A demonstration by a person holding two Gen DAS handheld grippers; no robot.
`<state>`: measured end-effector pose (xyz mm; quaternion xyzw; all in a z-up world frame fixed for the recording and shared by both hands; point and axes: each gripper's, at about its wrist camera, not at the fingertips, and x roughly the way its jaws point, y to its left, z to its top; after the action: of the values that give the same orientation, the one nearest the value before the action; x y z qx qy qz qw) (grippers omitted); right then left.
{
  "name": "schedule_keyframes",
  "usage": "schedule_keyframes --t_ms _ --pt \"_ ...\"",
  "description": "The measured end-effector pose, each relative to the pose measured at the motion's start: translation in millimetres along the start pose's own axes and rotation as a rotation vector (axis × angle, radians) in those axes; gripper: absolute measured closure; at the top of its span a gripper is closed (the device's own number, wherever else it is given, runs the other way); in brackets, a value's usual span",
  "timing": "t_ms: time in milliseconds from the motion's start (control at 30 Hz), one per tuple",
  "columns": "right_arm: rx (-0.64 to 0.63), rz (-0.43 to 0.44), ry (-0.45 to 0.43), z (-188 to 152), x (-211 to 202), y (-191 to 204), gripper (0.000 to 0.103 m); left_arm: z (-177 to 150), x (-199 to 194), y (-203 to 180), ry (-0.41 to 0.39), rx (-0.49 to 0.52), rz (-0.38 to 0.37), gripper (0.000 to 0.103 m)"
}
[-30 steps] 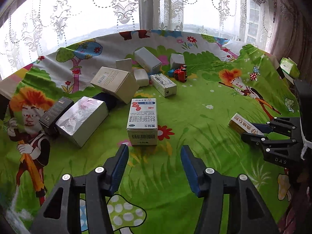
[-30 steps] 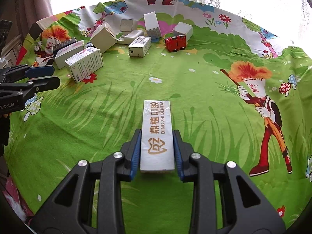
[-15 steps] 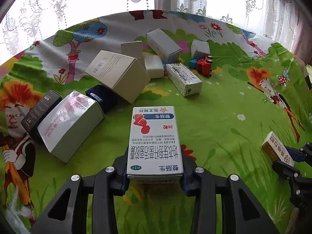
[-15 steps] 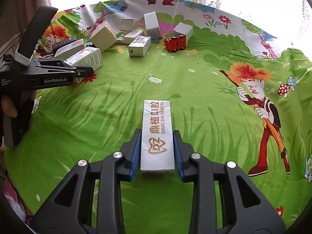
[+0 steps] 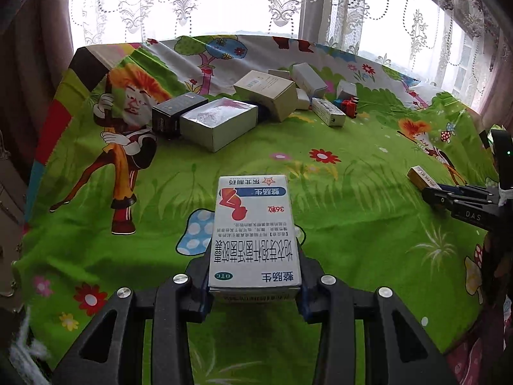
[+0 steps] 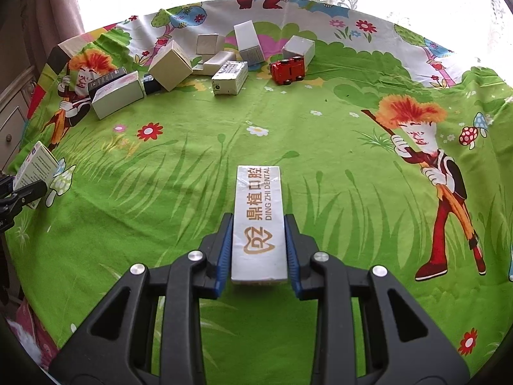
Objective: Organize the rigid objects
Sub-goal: 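Carry both boxes to the cardboard box and release them inside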
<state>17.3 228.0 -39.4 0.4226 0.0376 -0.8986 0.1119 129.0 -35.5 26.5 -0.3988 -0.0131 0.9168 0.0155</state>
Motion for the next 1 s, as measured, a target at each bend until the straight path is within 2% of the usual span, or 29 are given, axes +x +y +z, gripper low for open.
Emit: schedule_keyframes --t_ms 267,467,767,1000 --pt "-0.003 0.049 -0.049 -33 -56 43 0.069 -15 -29 -20 -0.004 0.044 -0.022 0.062" --pt "0.017 0.083 -0.057 -60 -90 57 0.069 -31 -54 -43 0.006 0.099 -0.045 0.062" --pt "0.063 0.081 -0.094 -86 -133 43 0.069 -35 -77 -68 -0.004 0.150 -0.074 0.062" --pt "0.106 0.026 -0.145 -107 -178 19 0.069 -32 -95 -93 -0.024 0.198 -0.124 0.062"
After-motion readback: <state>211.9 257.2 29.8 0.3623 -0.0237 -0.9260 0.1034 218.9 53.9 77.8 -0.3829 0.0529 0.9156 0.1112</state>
